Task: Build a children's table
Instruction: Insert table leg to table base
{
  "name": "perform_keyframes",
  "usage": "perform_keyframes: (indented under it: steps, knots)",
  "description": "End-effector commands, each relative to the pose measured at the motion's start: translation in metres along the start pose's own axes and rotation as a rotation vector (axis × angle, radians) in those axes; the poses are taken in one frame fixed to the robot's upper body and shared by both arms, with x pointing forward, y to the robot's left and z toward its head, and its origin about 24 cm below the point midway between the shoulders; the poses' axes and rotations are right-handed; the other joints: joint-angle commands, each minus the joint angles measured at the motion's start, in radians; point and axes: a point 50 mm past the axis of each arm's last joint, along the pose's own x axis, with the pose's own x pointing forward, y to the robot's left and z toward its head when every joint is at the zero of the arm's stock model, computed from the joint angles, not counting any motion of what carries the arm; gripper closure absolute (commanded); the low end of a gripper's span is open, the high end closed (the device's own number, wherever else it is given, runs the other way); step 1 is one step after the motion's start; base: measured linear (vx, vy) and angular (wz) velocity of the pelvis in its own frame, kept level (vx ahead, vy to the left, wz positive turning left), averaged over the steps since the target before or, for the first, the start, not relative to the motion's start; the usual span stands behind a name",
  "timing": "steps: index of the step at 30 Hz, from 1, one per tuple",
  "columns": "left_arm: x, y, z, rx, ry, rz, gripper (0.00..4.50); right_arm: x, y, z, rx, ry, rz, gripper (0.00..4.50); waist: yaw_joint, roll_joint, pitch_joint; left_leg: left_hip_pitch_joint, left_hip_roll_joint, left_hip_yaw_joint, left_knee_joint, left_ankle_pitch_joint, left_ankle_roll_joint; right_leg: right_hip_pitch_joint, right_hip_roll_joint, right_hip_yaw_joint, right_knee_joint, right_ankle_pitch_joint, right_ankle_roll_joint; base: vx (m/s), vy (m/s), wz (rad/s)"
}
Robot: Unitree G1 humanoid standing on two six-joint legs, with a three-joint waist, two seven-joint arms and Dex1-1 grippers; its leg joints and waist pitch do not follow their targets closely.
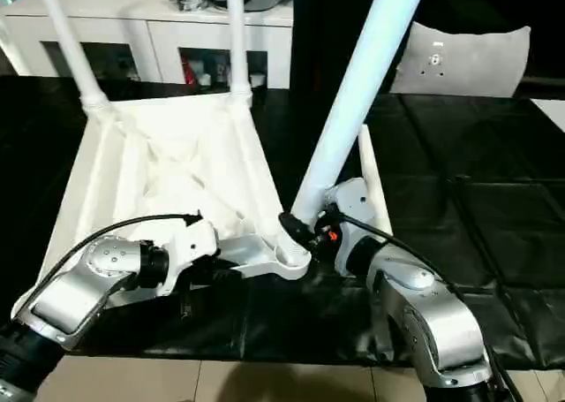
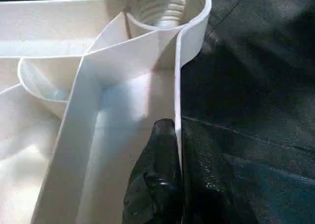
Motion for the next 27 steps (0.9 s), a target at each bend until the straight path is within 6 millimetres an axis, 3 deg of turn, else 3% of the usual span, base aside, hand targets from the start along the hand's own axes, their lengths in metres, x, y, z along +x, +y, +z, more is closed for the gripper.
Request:
perform_keyframes:
  steps: [1, 2, 4, 5, 6, 7, 8, 10, 11, 16, 17, 21, 23, 25, 26, 27]
  knots:
    - [-0.003, 0.004, -0.005, 0.028, 0.031, 0.008, 4.5, 0.0, -0.002, 0.001, 0.008, -0.002, 0.029, 2.61, 0.003, -0.003, -0.053, 0.017, 0.043, -0.017, -0.079, -0.22, -0.016, 0.037, -0.066, 0.034, -0.076, -0.234, -0.159, 0.0, 0.0, 0.0]
    - [-0.004, 0.003, -0.005, 0.04, 0.033, -0.002, 4.5, 0.0, -0.001, 0.0, 0.02, 0.005, 0.049, 2.61, 0.006, 0.009, -0.054, 0.018, 0.042, -0.019, -0.078, -0.22, -0.016, 0.037, -0.068, 0.034, -0.074, -0.228, -0.165, 0.0, 0.0, 0.0]
    - [-0.005, 0.002, -0.005, 0.087, 0.041, -0.033, 4.5, -0.001, -0.001, -0.003, 0.036, 0.032, 0.1, 2.61, 0.002, 0.005, -0.053, 0.018, 0.043, -0.019, -0.079, -0.236, -0.016, 0.038, -0.065, 0.032, -0.076, -0.225, -0.169, 0.0, 0.0, 0.0]
    - [-0.005, 0.001, -0.005, 0.096, 0.041, -0.051, 4.5, -0.001, -0.001, -0.005, 0.033, 0.048, 0.109, 2.61, 0.006, 0.014, -0.056, 0.019, 0.043, -0.021, -0.078, -0.231, -0.016, 0.04, -0.067, 0.033, -0.073, -0.213, -0.173, 0.0, 0.0, 0.0]
    - [-0.005, 0.001, -0.005, 0.104, 0.037, -0.064, 4.5, -0.001, -0.002, -0.006, 0.029, 0.058, 0.112, 2.61, 0.005, 0.011, -0.056, 0.019, 0.044, -0.019, -0.078, -0.226, -0.016, 0.039, -0.065, 0.032, -0.073, -0.195, -0.178, 0.0, 0.0, 0.0]
    - [-0.006, 0.0, -0.004, 0.113, 0.031, -0.083, 4.5, 0.0, -0.003, -0.007, 0.025, 0.066, 0.115, 2.61, 0.007, 0.019, -0.057, 0.02, 0.043, -0.02, -0.078, -0.225, -0.018, 0.039, -0.066, 0.031, -0.07, -0.187, -0.183, 0.0, 0.0, 0.0]
    - [-0.006, 0.0, -0.004, 0.119, 0.027, -0.098, 4.5, 0.0, -0.003, -0.008, 0.023, 0.073, 0.119, 2.61, 0.007, 0.014, -0.057, 0.02, 0.043, -0.018, -0.076, -0.225, -0.017, 0.039, -0.065, 0.032, -0.071, -0.175, -0.189, 0.0, 0.0, 0.0]
    - [-0.007, 0.001, -0.003, 0.13, 0.019, -0.106, 4.5, 0.001, -0.003, -0.008, 0.023, 0.082, 0.132, 2.61, 0.01, 0.016, -0.056, 0.021, 0.043, -0.017, -0.077, -0.236, -0.02, 0.038, -0.065, 0.031, -0.072, -0.181, -0.197, 0.0, 0.0, 0.0]
    - [-0.007, 0.002, -0.002, 0.132, 0.01, -0.122, 4.5, 0.003, -0.001, -0.009, 0.021, 0.096, 0.15, 2.61, 0.014, 0.022, -0.056, 0.023, 0.044, -0.019, -0.078, -0.241, -0.025, 0.038, -0.066, 0.031, -0.07, -0.191, -0.198, 0.0, 0.0, 0.0]
    - [-0.008, 0.006, -0.004, 0.126, 0.017, -0.122, 4.5, 0.004, 0.001, -0.012, 0.021, 0.129, 0.183, 2.61, 0.015, 0.019, -0.055, 0.023, 0.044, -0.019, -0.08, -0.256, -0.033, 0.039, -0.067, 0.031, -0.07, -0.204, -0.197, 0.0, 0.0, 0.0]
    - [-0.007, 0.009, -0.005, 0.118, 0.014, -0.117, 4.5, 0.004, 0.003, -0.016, 0.012, 0.168, 0.219, 2.61, 0.014, 0.013, -0.054, 0.024, 0.044, -0.019, -0.08, -0.257, -0.032, 0.039, -0.066, 0.031, -0.072, -0.208, -0.196, 0.0, 0.0, 0.0]
    - [-0.007, 0.009, -0.004, 0.125, -0.001, -0.138, 4.5, 0.005, 0.001, -0.018, -0.001, 0.209, 0.237, 2.61, 0.016, 0.014, -0.052, 0.028, 0.045, -0.019, -0.08, -0.279, -0.036, 0.037, -0.07, 0.033, -0.075, -0.268, -0.19, 0.0, 0.0, 0.0]
    - [-0.007, 0.008, -0.002, 0.146, -0.001, -0.164, 4.5, 0.005, -0.001, -0.02, -0.022, 0.247, 0.247, 2.61, 0.016, 0.009, -0.051, 0.028, 0.047, -0.02, -0.082, -0.283, -0.036, 0.037, -0.071, 0.034, -0.076, -0.295, -0.183, 0.0, 0.0, 0.0]
    - [-0.007, 0.008, -0.002, 0.154, -0.001, -0.172, 4.5, 0.005, -0.003, -0.02, -0.029, 0.26, 0.252, 2.61, 0.017, 0.009, -0.051, 0.028, 0.047, -0.019, -0.081, -0.276, -0.035, 0.037, -0.072, 0.034, -0.076, -0.292, -0.182, 0.0, 0.0, 0.0]
    - [-0.006, 0.007, -0.002, 0.161, -0.001, -0.183, 4.5, 0.004, -0.004, -0.021, -0.037, 0.282, 0.266, 2.61, 0.015, 0.0, -0.051, 0.027, 0.048, -0.018, -0.081, -0.267, -0.031, 0.038, -0.071, 0.035, -0.076, -0.285, -0.182, 0.0, 0.0, 0.0]
    - [-0.006, 0.007, -0.001, 0.162, -0.001, -0.185, 4.5, 0.004, -0.004, -0.022, -0.04, 0.291, 0.272, 2.61, 0.018, 0.003, -0.052, 0.028, 0.048, -0.018, -0.08, -0.257, -0.028, 0.037, -0.072, 0.035, -0.075, -0.277, -0.182, 0.0, 0.0, 0.0]
